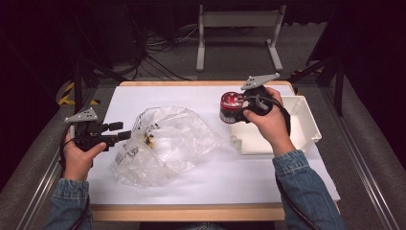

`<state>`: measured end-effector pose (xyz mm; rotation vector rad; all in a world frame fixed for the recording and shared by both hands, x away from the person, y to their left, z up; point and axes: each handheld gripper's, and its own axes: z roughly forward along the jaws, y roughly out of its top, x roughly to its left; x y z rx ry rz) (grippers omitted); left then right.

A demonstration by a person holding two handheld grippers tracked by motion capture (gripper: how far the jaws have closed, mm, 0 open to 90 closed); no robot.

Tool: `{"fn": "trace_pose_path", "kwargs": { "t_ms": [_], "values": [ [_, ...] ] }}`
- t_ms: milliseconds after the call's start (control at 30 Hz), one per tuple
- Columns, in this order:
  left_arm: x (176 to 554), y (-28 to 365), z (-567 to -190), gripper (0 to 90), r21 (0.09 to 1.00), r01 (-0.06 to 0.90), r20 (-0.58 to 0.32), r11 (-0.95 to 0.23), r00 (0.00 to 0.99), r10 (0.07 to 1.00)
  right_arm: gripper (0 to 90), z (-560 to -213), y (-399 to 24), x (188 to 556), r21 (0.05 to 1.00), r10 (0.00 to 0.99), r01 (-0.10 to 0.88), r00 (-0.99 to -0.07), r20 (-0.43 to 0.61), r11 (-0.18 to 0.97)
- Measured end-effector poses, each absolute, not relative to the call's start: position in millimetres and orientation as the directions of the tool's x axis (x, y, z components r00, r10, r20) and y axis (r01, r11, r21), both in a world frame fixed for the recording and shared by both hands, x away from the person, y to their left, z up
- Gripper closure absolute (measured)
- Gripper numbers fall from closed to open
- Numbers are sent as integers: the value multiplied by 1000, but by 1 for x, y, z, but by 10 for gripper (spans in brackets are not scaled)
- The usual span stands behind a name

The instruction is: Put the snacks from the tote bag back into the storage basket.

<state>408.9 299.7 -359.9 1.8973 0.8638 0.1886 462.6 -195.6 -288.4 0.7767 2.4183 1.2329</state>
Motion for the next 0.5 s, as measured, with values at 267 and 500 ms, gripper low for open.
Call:
{"fn": "trace_pose_path", "kwargs": {
  "t_ms": [267, 500],
  "values": [
    [407, 302, -360, 377, 848, 474, -239, -237, 741, 627, 251, -293, -218, 476, 815, 618, 346, -786, -19, 465],
    [407, 304, -361, 371, 851, 468, -237, -238, 747, 621, 251, -298, -233, 487, 814, 610, 342, -792, -19, 470]
  ]
}}
